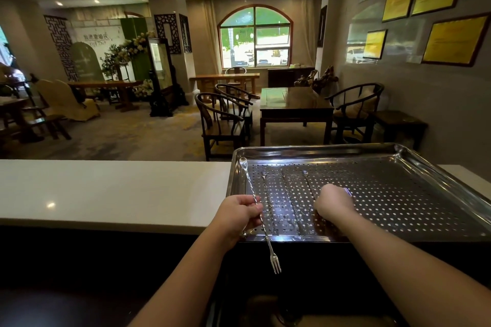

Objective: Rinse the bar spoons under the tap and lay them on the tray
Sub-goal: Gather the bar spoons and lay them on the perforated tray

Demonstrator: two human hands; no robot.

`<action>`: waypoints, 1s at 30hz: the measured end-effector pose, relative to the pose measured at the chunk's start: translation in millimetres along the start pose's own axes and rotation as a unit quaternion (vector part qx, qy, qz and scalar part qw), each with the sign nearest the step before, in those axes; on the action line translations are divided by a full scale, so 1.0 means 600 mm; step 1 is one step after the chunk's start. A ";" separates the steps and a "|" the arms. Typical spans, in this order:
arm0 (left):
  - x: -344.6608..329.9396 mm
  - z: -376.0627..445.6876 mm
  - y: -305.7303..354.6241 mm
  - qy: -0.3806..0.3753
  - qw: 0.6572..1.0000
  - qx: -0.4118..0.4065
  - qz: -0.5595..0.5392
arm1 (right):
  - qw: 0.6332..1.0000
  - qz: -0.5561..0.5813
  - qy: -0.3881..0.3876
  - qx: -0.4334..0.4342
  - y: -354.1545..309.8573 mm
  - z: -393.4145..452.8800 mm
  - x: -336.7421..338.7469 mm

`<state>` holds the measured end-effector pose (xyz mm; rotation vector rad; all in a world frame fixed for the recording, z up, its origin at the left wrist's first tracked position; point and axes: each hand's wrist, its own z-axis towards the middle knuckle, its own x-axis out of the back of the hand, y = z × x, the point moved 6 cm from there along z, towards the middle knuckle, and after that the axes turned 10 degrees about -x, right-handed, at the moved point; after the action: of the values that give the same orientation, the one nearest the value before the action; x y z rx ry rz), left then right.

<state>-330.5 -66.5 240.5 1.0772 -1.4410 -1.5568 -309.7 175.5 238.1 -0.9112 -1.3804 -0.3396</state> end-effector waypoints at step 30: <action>-0.004 -0.008 0.004 0.014 0.999 -0.046 0.016 | 0.958 0.264 -0.053 0.097 -0.014 -0.136 0.073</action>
<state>-324.9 -66.3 243.2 1.0125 -1.3495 -1.5636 -249.8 124.2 287.8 -1.1014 -1.1866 0.2517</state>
